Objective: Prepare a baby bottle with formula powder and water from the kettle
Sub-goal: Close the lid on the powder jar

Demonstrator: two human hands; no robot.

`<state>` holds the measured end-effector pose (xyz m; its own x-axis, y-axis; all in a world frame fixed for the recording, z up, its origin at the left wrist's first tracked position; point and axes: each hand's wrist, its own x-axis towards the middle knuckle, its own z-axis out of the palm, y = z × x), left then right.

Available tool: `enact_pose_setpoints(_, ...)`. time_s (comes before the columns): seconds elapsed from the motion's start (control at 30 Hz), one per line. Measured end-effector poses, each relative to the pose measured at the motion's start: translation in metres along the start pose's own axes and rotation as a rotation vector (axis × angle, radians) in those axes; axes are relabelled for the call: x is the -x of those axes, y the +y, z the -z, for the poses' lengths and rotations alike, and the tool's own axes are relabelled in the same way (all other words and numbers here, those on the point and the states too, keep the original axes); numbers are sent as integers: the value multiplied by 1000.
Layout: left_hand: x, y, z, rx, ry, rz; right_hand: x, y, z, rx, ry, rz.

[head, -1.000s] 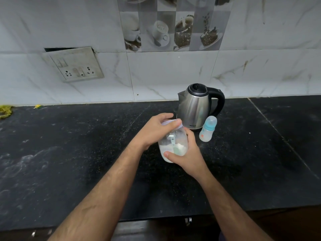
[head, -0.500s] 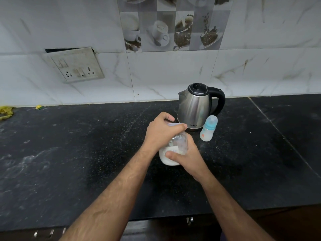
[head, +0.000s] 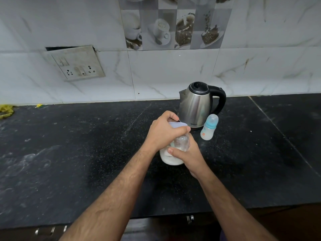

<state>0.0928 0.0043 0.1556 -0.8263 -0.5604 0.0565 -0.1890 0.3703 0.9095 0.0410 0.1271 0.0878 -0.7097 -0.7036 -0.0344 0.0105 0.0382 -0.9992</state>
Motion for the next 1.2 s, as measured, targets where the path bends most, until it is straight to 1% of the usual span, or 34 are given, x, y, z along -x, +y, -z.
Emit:
enact_pose_setpoints(0.1,0,-8,1,53,-46,30,0,3,2,26,-7,-7)
enact_pose_setpoints(0.2,1,-21,0,224,-87,68,0,8,5,55,0,-13)
enact_pose_setpoints(0.27,3,-33,-4,313,-80,88,0,13,9,71,15,-14)
enact_pose_setpoints(0.37,5,-52,-10,376,-57,146,0,17,16,75,44,-22)
enact_pose_setpoints(0.43,9,-65,-16,400,-110,182,-2,21,23,87,80,-34)
enact_pose_setpoints(0.5,15,-75,-23,385,-148,223,-3,25,30,111,101,-50)
enact_pose_setpoints(0.63,21,-87,-37,372,-185,261,-5,40,46,203,60,-90)
enact_pose_setpoints(0.77,12,-99,-49,422,-149,243,-15,48,63,441,53,-69)
enact_pose_setpoints(0.9,-7,-109,-61,366,-144,227,-37,52,78,611,41,-92)
enact_pose_setpoints(1.03,-30,-101,-67,293,-149,233,-62,52,85,650,43,-74)
enact_pose_setpoints(1.2,-58,-103,-70,213,-140,278,-91,53,85,657,84,-48)
